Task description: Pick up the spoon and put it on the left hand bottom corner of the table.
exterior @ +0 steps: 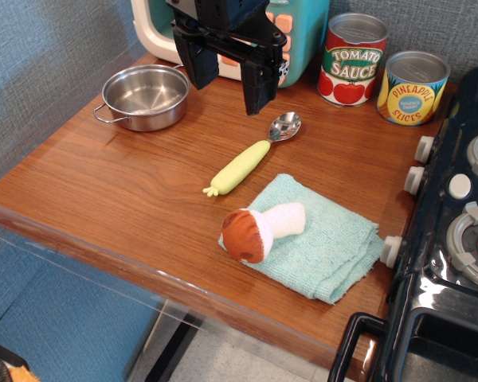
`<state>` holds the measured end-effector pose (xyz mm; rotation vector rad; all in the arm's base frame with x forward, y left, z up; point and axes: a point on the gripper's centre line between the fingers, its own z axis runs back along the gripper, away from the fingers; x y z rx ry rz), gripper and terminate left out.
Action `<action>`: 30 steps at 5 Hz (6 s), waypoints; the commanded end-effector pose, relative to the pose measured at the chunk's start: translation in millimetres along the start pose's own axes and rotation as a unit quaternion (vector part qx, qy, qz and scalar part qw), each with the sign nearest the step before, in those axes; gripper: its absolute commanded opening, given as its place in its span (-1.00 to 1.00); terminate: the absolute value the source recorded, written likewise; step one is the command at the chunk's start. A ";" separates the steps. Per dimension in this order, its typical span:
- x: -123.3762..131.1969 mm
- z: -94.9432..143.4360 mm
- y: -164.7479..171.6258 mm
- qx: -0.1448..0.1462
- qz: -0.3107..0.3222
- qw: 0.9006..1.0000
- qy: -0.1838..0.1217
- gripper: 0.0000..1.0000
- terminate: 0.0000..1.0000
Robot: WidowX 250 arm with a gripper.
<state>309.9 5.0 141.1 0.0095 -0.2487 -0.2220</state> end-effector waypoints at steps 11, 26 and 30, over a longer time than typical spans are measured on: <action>3.6 -140.4 8.8 0.035 0.056 0.978 0.196 -1.00 -1.00; -90.0 -46.8 140.0 0.004 0.029 0.995 0.091 1.00 -1.00; -84.8 2.9 138.4 0.004 0.008 1.000 0.008 1.00 1.00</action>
